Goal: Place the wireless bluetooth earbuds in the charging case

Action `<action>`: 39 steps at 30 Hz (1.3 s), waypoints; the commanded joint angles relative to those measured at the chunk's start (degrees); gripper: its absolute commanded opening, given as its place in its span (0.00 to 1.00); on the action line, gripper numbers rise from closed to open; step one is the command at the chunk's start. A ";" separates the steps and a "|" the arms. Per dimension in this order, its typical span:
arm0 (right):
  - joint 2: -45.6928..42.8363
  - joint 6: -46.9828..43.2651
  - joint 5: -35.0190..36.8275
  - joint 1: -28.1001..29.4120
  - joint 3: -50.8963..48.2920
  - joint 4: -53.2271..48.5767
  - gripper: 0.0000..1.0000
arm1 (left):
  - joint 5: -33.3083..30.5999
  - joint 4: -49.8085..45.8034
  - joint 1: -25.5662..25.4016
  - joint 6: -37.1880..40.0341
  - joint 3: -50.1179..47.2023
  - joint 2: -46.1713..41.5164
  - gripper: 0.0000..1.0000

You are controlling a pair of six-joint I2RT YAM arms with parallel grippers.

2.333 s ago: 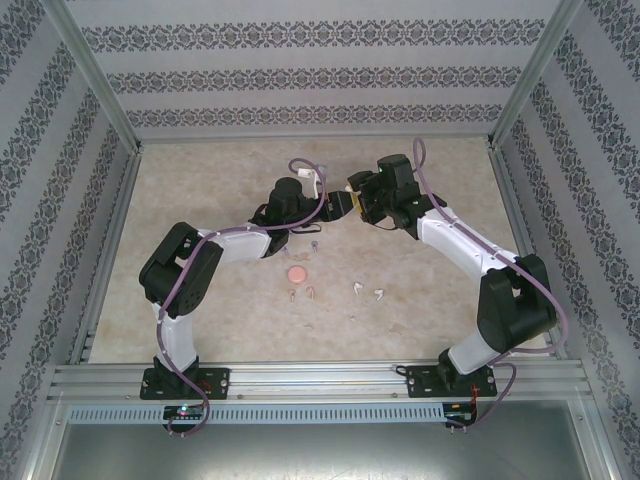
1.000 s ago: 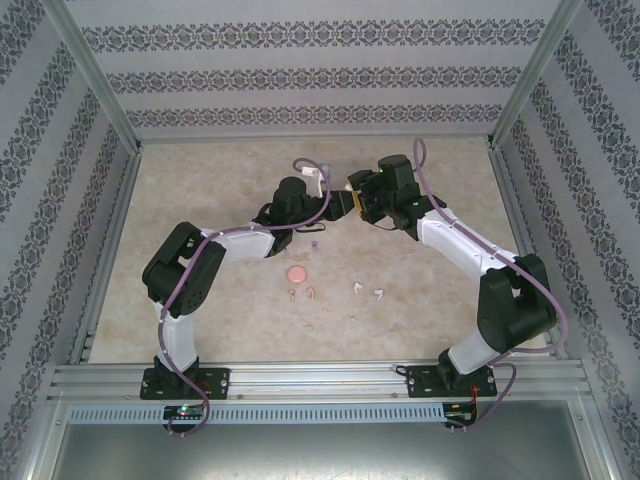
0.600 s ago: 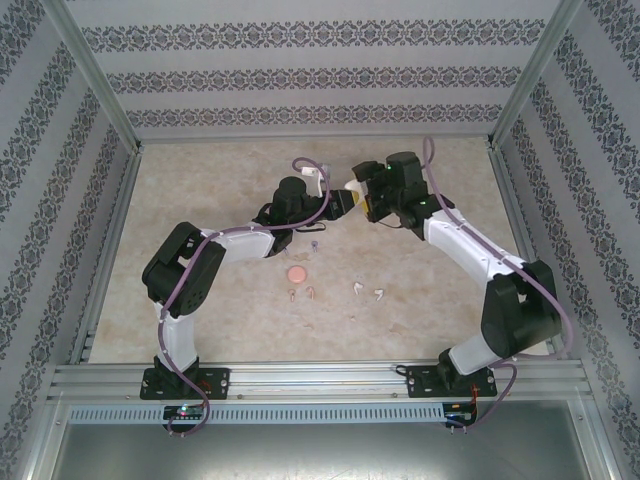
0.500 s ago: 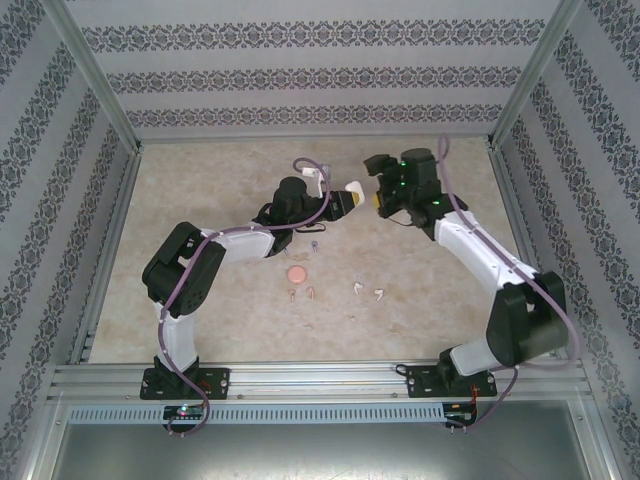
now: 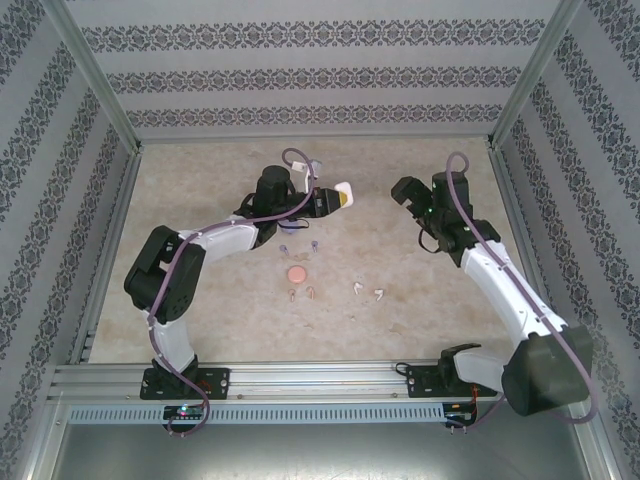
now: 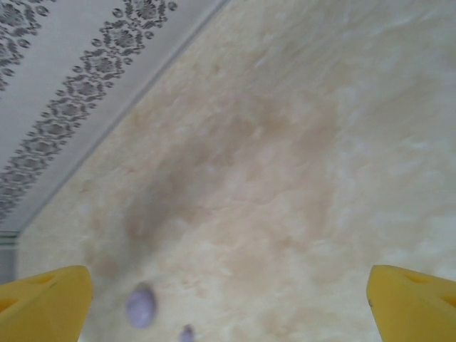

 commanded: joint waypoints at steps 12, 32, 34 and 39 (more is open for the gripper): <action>-4.56 -19.70 -15.89 -0.81 -4.25 7.91 0.93 | 12.54 -13.91 -0.08 9.23 9.71 -0.56 0.00; 6.40 -16.57 -36.68 0.72 -0.34 20.82 0.81 | 13.44 -15.40 -0.05 9.46 11.87 0.88 0.00; 7.23 -16.47 -36.67 1.07 0.02 21.11 0.81 | 13.60 -15.18 -0.14 9.20 12.06 0.89 0.00; 9.35 -16.58 -36.94 1.75 0.91 21.47 0.78 | 13.70 -15.13 -0.23 8.93 12.50 0.72 0.00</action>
